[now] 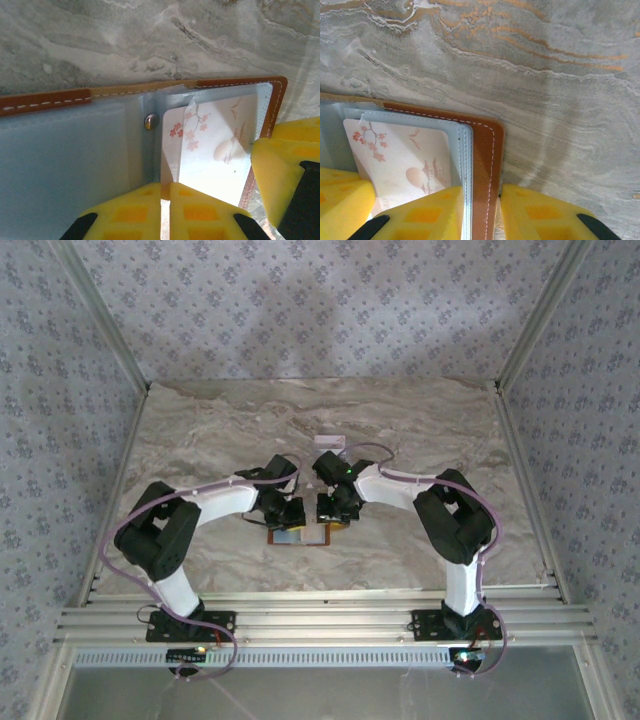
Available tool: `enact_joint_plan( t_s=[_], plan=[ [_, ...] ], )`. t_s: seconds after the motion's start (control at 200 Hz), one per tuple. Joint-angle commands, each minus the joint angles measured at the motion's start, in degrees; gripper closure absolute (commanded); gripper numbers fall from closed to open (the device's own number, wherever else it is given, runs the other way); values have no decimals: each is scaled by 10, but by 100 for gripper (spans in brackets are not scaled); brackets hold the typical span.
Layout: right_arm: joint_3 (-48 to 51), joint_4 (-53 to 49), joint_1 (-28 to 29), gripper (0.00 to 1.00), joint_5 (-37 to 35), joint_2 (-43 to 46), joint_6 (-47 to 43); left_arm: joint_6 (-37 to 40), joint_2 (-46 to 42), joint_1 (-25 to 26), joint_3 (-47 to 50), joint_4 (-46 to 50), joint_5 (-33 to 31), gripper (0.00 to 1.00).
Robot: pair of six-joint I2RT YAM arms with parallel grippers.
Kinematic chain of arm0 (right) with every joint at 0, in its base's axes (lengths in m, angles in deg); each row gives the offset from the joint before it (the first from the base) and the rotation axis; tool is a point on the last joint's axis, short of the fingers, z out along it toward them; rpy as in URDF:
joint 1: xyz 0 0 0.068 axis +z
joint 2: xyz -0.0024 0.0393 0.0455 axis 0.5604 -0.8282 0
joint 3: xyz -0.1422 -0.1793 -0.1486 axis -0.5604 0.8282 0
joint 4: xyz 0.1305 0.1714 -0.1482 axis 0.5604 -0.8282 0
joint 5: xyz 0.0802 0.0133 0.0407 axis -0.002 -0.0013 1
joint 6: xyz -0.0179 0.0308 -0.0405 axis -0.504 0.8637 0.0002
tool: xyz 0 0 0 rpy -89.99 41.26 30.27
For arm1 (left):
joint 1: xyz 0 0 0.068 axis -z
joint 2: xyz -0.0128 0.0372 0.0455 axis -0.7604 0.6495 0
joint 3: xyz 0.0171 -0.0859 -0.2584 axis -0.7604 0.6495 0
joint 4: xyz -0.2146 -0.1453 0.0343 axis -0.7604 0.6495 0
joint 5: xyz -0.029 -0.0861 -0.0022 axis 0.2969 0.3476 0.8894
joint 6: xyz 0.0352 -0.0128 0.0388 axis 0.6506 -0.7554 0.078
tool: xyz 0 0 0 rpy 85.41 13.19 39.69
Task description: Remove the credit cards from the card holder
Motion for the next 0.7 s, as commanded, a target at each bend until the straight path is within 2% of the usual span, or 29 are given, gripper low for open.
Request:
enact_joint_plan(
  t_s=[0.0,0.295,0.525,0.7],
  plan=[
    [-1,-25,3,72,-11,-7,-6,9,-16,-10,10,18,-25,91],
    [4,-25,1,73,-11,1,-7,20,-56,-30,28,22,-24,94],
    [4,-25,1,73,-10,3,-8,30,-75,-35,37,-13,21,95],
    [4,-17,2,73,-1,4,-6,21,-72,-44,48,-48,62,91]
  ],
)
